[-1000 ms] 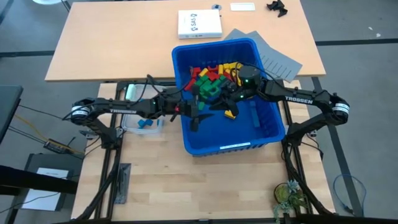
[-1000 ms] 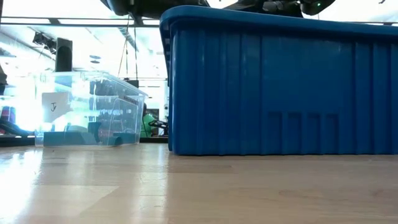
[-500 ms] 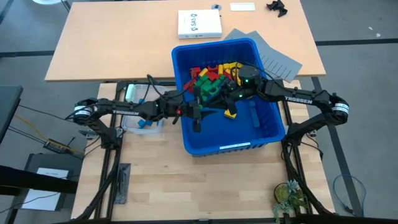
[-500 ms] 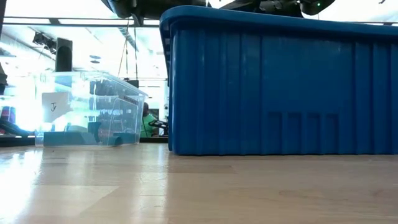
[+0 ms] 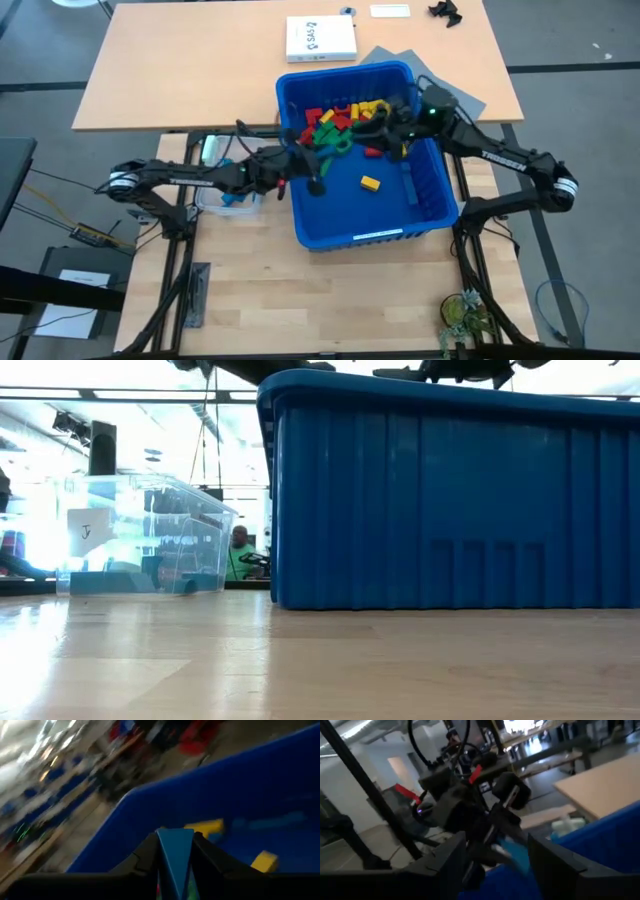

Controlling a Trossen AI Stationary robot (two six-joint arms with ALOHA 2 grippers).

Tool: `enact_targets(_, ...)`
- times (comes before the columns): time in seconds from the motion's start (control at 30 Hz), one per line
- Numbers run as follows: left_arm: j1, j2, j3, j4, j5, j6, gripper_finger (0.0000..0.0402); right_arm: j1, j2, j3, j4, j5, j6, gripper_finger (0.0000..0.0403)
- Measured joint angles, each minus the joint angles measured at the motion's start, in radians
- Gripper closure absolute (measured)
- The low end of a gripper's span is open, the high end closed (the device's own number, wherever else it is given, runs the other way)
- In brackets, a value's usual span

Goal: Sort blocks
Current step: Put the blue block into the transparent bin

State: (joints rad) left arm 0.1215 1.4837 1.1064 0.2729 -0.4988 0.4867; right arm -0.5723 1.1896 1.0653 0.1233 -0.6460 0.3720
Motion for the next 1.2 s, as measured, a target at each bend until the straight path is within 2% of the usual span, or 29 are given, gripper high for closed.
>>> enact_targets(0.17,0.009,-0.125,0.000,-0.241,-0.190,-0.141,0.0307,-0.032,-0.016,0.000,-0.019,0.003,-0.026,0.0194)
enact_targets(0.33,0.033,-0.245,0.000,-0.619,-0.265,-0.383,0.0307,-0.048,0.005,0.000,-0.089,0.003,-0.088,0.0194)
enact_targets(0.53,0.076,-0.340,0.001,-1.057,-0.245,-0.765,0.0307,-0.057,0.053,0.000,-0.166,0.015,-0.149,0.0197)
enact_targets(0.7,0.116,-0.351,0.000,-1.312,-0.177,-0.929,0.0306,-0.068,0.087,-0.001,-0.165,0.052,-0.167,0.0196)
enact_targets(0.8,0.131,-0.341,0.000,-1.373,-0.173,-0.987,0.0288,-0.079,0.101,-0.001,-0.171,0.088,-0.199,0.0189)
enact_targets(0.87,0.135,-0.338,0.000,-1.378,-0.198,-0.989,0.0265,-0.081,0.107,-0.001,-0.174,0.149,-0.220,0.0183)
enact_targets(1.07,0.135,-0.339,0.000,-1.354,-0.214,-1.022,0.0177,-0.076,0.108,-0.001,-0.287,0.329,-0.397,0.0162)
enact_targets(1.2,0.134,-0.339,0.000,-1.278,-0.208,-1.012,0.0139,-0.064,0.109,-0.001,-0.381,0.433,-0.519,0.0146)
